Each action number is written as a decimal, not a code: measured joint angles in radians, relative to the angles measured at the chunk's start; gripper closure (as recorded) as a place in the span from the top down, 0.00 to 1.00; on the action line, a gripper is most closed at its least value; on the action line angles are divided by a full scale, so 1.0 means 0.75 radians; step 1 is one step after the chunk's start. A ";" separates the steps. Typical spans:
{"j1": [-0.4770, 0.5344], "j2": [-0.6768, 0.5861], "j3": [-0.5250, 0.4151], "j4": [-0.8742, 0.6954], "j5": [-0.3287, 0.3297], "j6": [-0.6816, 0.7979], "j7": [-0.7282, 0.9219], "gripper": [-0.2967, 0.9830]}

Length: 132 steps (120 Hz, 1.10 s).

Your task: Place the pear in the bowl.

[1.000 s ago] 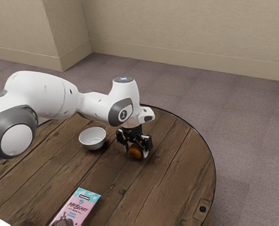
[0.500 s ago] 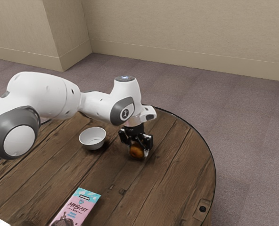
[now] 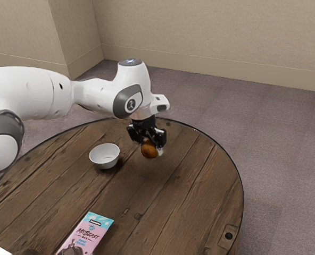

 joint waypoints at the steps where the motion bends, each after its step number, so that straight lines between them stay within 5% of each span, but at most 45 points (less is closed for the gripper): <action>1: -0.001 -0.009 0.008 -0.001 0.003 -0.006 -0.001 0.40; 39: 0.008 -0.126 0.308 -0.107 0.061 -0.150 -0.027 0.38; 78: 0.013 -0.008 0.390 -0.008 0.049 -0.175 -0.005 0.38; 100: 0.013 0.005 0.388 0.004 0.015 -0.181 0.030 0.61; 132: 0.011 -0.129 0.347 0.131 0.024 -0.328 0.076 0.72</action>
